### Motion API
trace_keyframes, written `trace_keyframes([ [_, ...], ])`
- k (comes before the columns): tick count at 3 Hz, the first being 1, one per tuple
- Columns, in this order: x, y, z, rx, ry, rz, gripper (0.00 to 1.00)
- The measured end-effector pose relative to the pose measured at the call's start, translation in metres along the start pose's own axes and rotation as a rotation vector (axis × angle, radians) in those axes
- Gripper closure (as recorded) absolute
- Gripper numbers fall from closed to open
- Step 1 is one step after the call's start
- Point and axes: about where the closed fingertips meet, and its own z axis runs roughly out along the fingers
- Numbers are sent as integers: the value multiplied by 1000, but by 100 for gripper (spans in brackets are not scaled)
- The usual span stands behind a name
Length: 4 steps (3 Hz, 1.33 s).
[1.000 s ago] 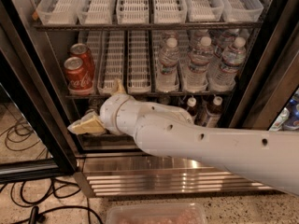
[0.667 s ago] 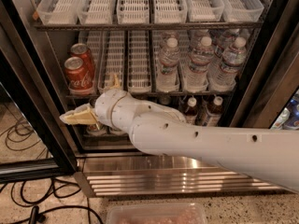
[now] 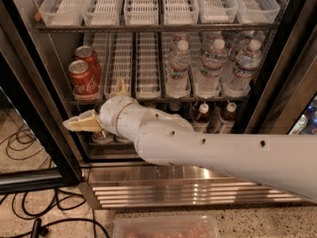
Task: Pick coke can from middle shelf of fridge
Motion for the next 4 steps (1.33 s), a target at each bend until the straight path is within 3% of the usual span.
trace_keyframes([
  [1,2,-2,10,66,-18,-38,1],
  [2,0,3,22,152,-35,-76,8],
  [3,0,1,29,223,-41,-69,8],
  [4,0,-1,34,264,-50,-61,11],
])
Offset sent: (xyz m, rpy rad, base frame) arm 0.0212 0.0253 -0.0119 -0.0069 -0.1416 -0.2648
